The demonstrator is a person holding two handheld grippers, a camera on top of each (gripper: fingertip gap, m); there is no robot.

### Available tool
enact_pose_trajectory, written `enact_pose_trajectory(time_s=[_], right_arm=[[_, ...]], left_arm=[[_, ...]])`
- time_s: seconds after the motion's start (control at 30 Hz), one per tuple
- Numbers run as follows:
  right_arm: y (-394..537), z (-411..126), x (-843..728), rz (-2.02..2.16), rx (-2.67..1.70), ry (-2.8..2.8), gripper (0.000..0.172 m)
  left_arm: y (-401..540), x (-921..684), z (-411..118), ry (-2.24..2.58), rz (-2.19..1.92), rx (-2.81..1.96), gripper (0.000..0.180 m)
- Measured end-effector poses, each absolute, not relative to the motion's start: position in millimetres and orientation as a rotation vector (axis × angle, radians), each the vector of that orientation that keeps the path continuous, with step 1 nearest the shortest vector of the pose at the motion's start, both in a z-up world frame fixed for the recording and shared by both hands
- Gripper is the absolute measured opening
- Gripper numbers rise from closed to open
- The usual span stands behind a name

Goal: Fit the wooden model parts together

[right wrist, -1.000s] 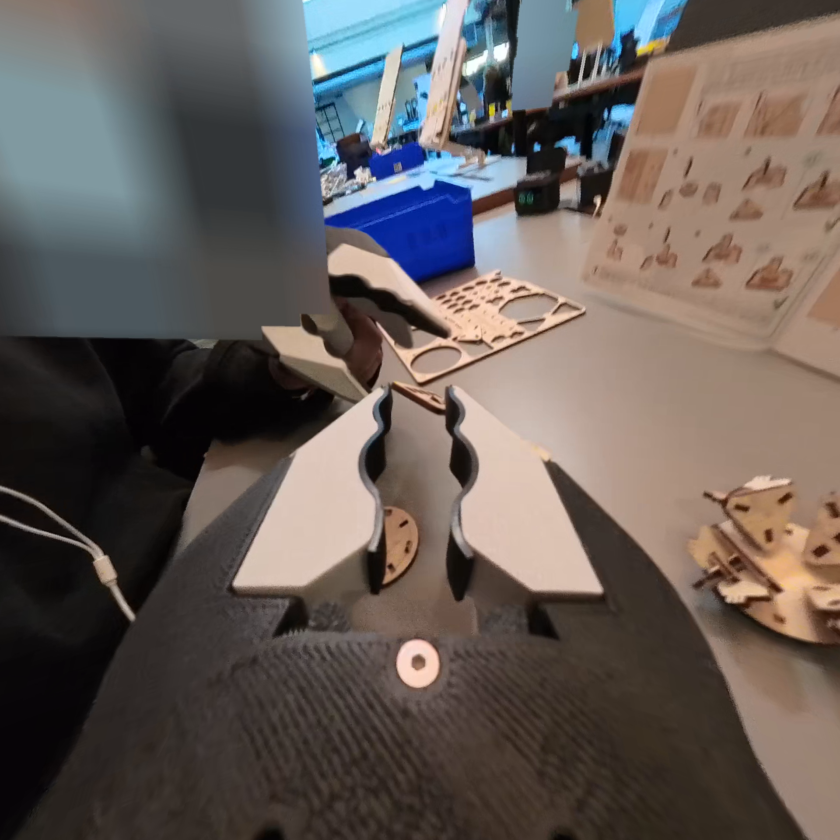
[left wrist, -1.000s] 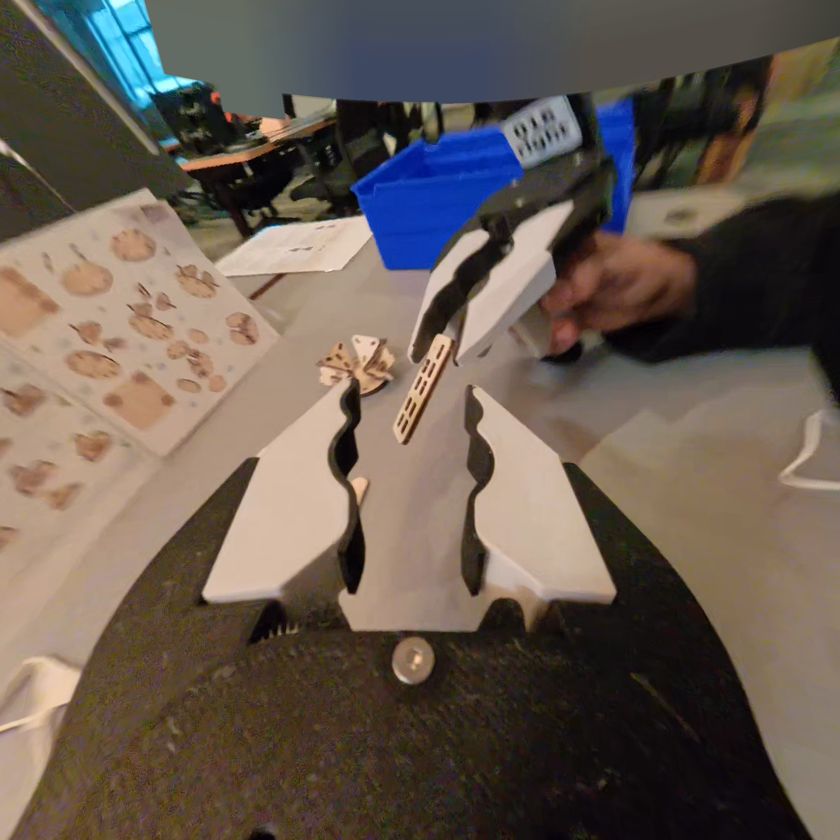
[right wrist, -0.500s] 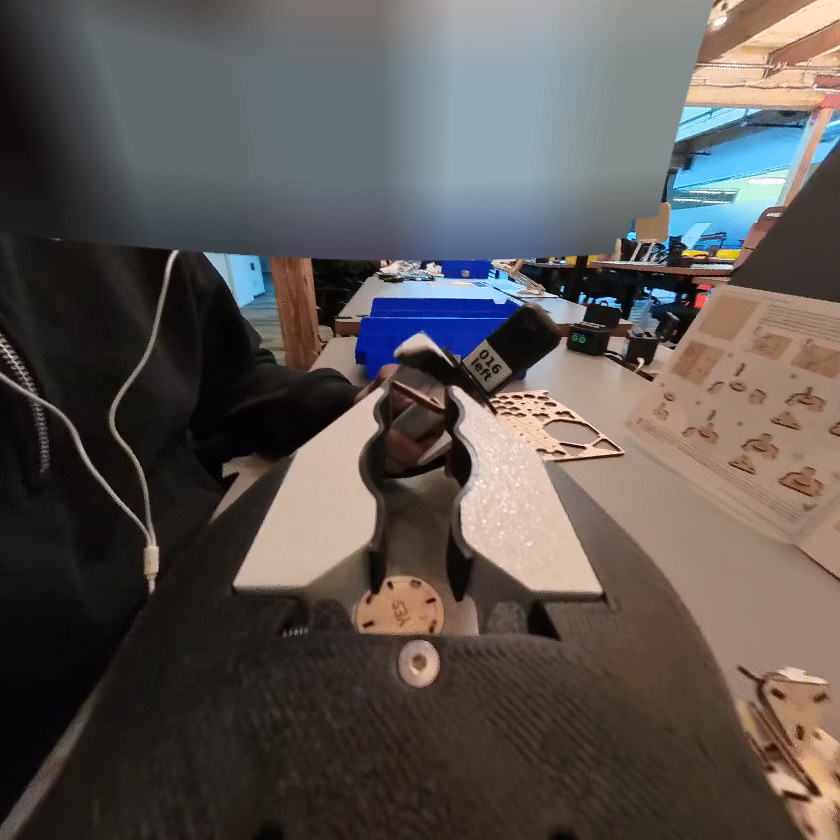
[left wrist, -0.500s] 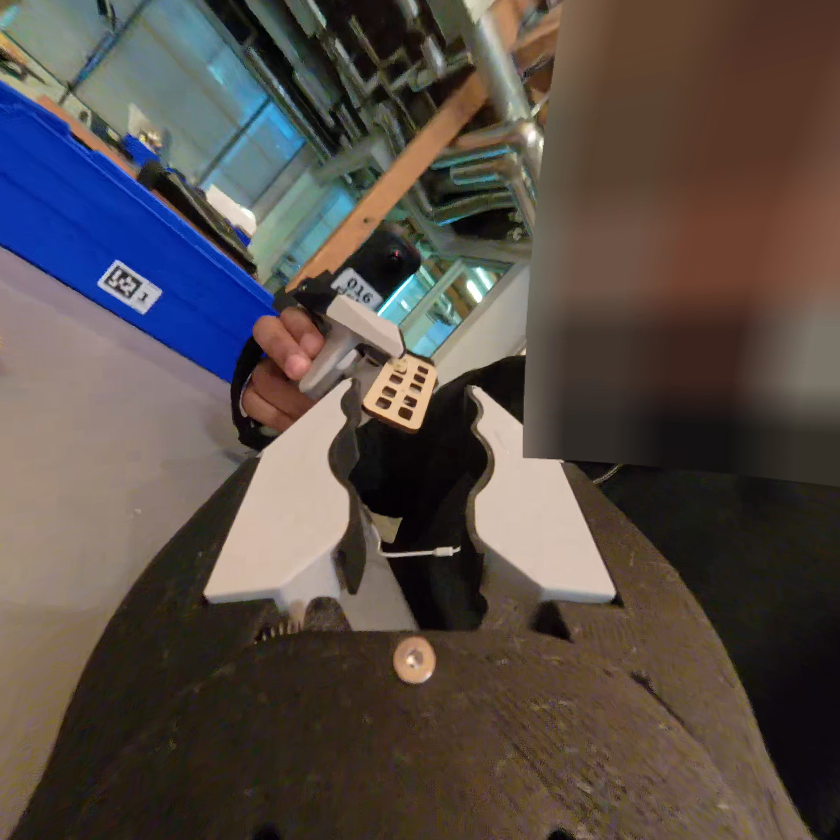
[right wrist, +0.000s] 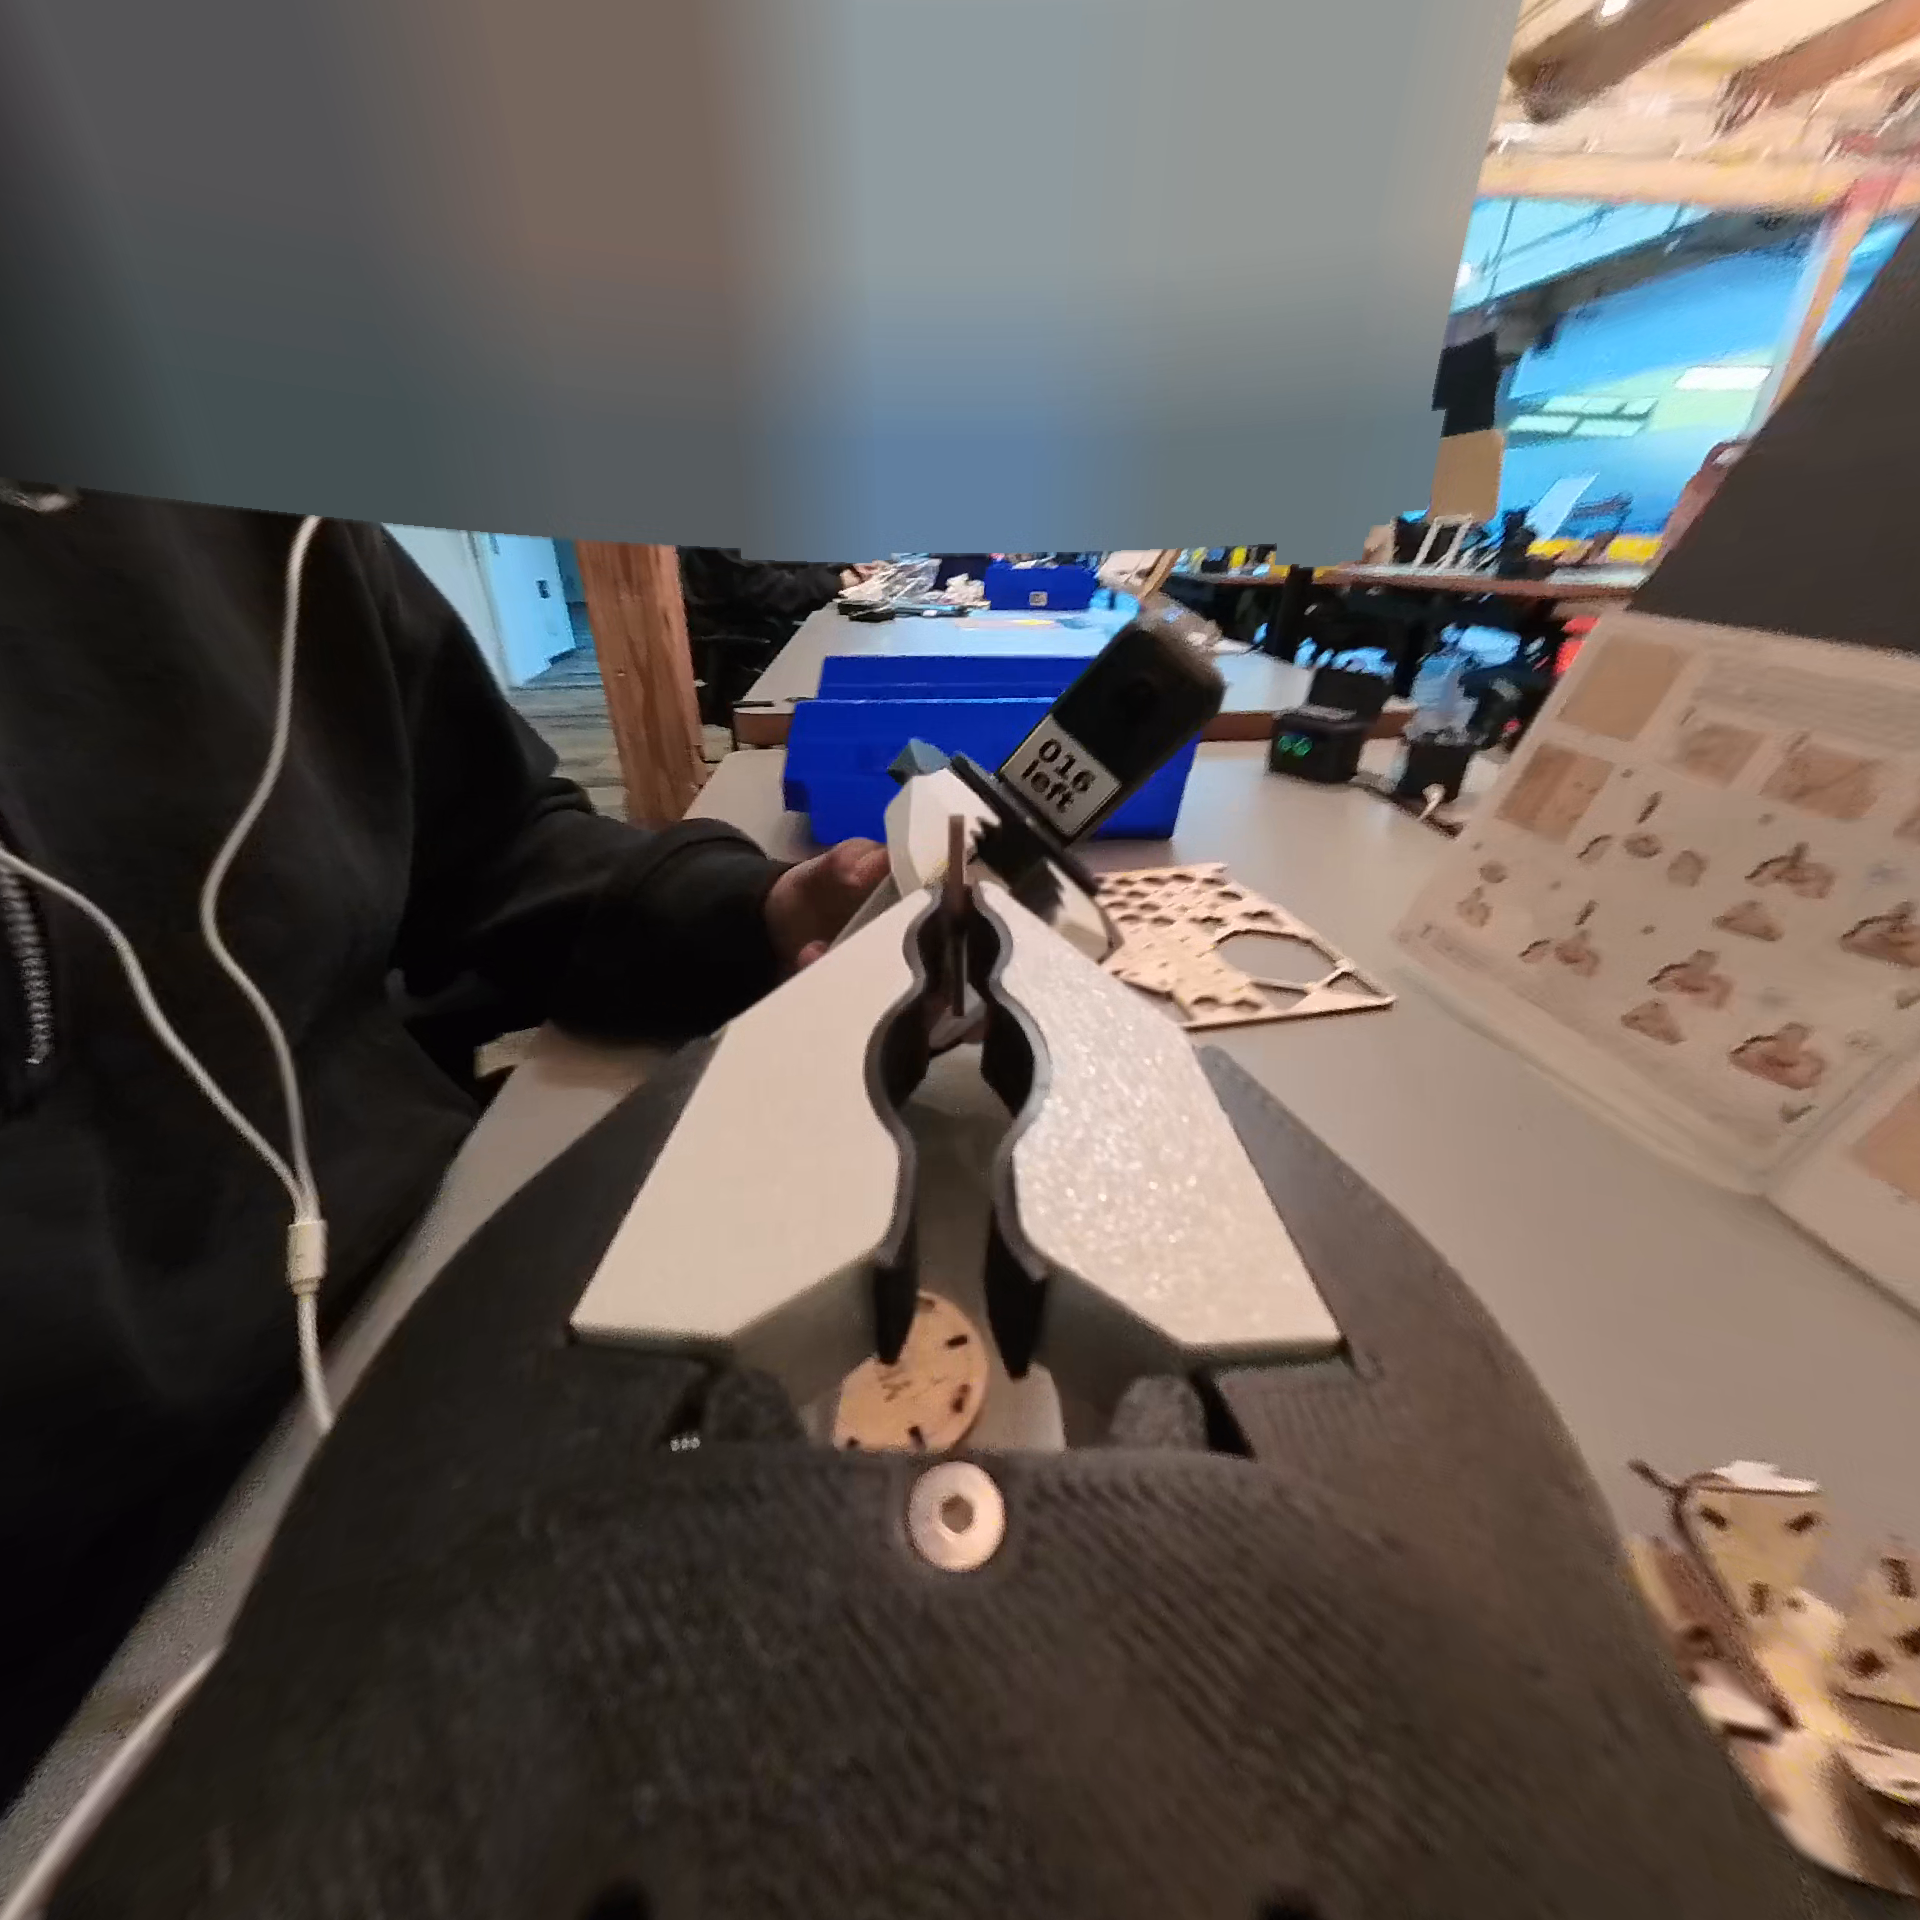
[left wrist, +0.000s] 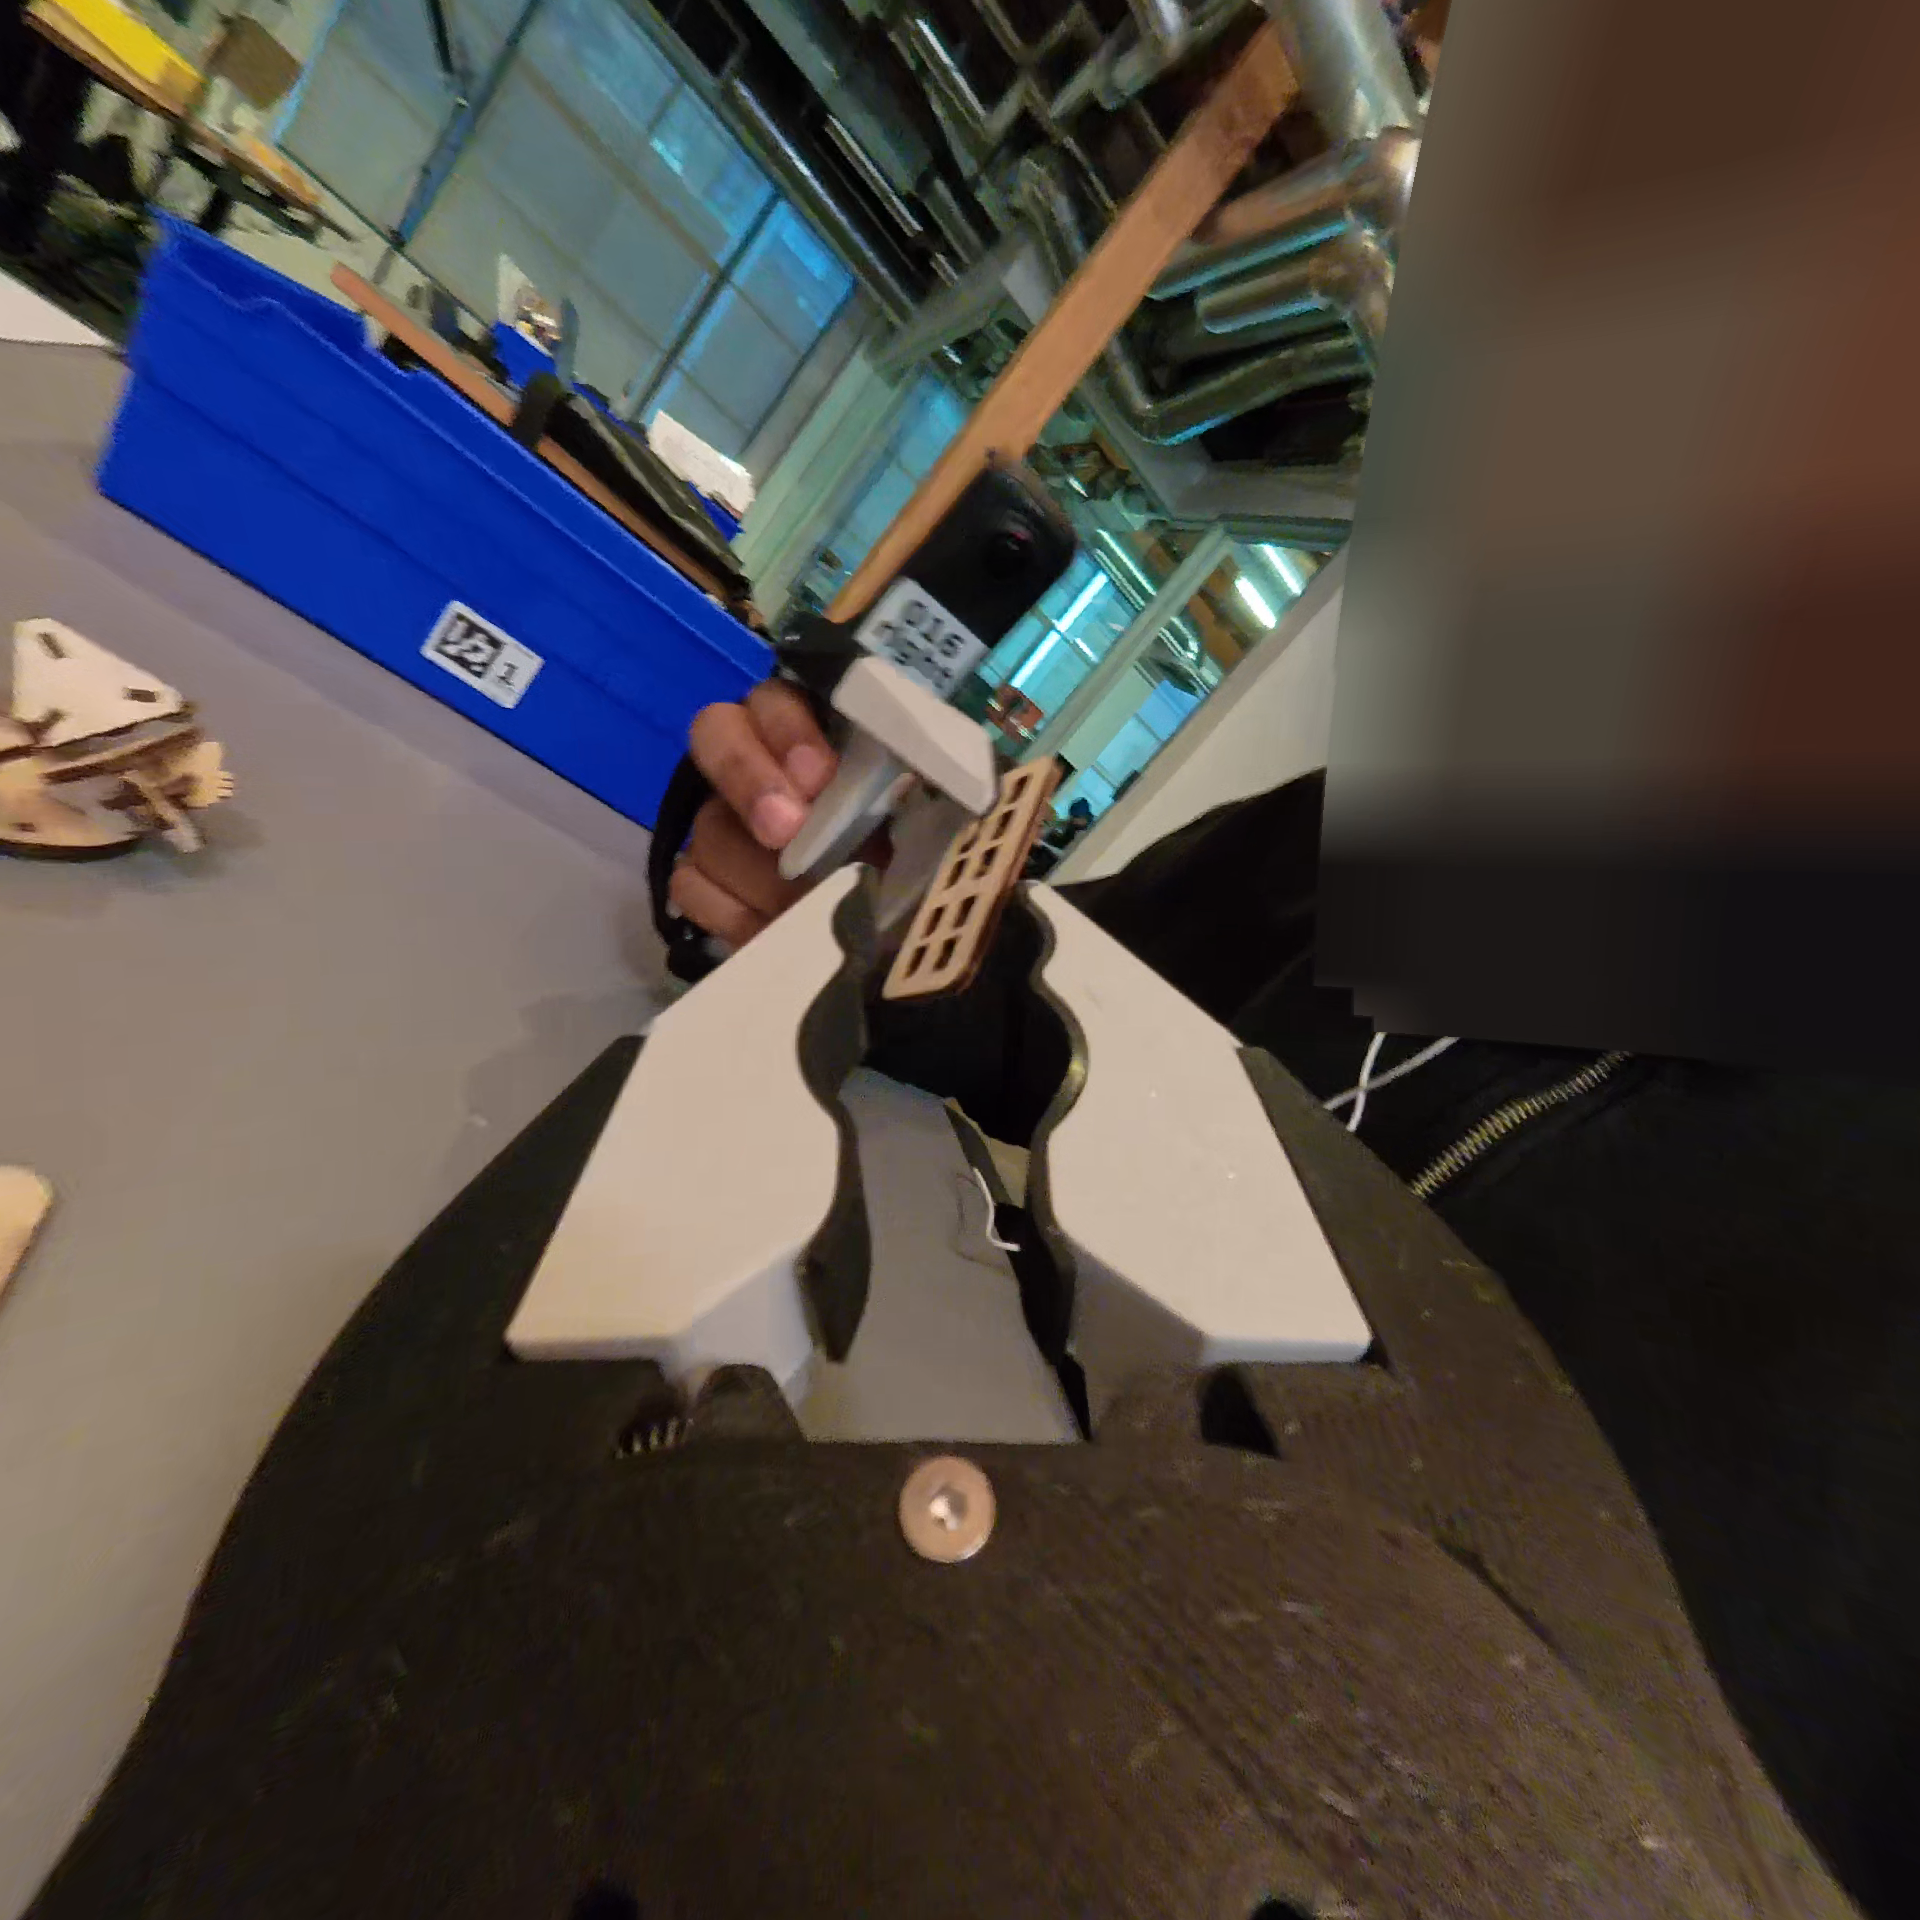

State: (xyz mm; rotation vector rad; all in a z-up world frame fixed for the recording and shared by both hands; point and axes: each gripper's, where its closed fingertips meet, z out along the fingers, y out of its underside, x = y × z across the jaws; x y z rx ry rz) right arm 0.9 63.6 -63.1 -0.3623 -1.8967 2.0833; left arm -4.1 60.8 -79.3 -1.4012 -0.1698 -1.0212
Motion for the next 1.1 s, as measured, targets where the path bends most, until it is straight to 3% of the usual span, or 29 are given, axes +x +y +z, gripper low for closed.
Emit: enact_pose_trajectory(time_s=[0.13, 0.37, 0.57, 0.63, 0.73, 0.87, 1.03, 1.1], right_arm=[[74.5, -58.7, -6.7, 1.725, -0.233, -1.780, 0.000], [76.0, -90.8, -18.5, 0.841, 0.152, -1.687, 0.000], [69.6, -104.0, -16.4, 0.582, 0.359, -1.611, 0.000], [67.5, -108.0, -16.7, 0.521, 0.407, -1.583, 0.000], [66.2, -108.7, -16.1, 0.490, 0.438, -1.553, 0.000], [68.8, -113.7, -19.6, 0.627, 0.316, -1.660, 0.017], [80.7, -110.7, -40.1, 1.066, -0.193, -1.817, 0.034], [77.9, -112.1, -45.0, 1.271, -0.414, -1.861, 0.030]], left_arm=[[58.6, -35.6, -84.4, -0.355, -1.022, -1.335, 0.041], [57.6, -31.9, -89.7, -0.432, -1.347, -1.205, 0.017], [66.7, -10.7, -97.3, -0.411, -1.439, -1.256, 0.017], [68.6, -11.4, -100.6, -0.428, -1.421, -1.275, 0.010], [69.0, -11.2, -103.5, -0.434, -1.404, -1.307, 0.003], [69.6, -24.4, -105.4, -0.473, -1.269, -1.318, 0.000], [65.9, -51.4, -114.6, -0.546, -0.961, -1.400, 0.000], [66.7, -56.9, -117.2, -0.537, -0.772, -1.478, 0.000]])
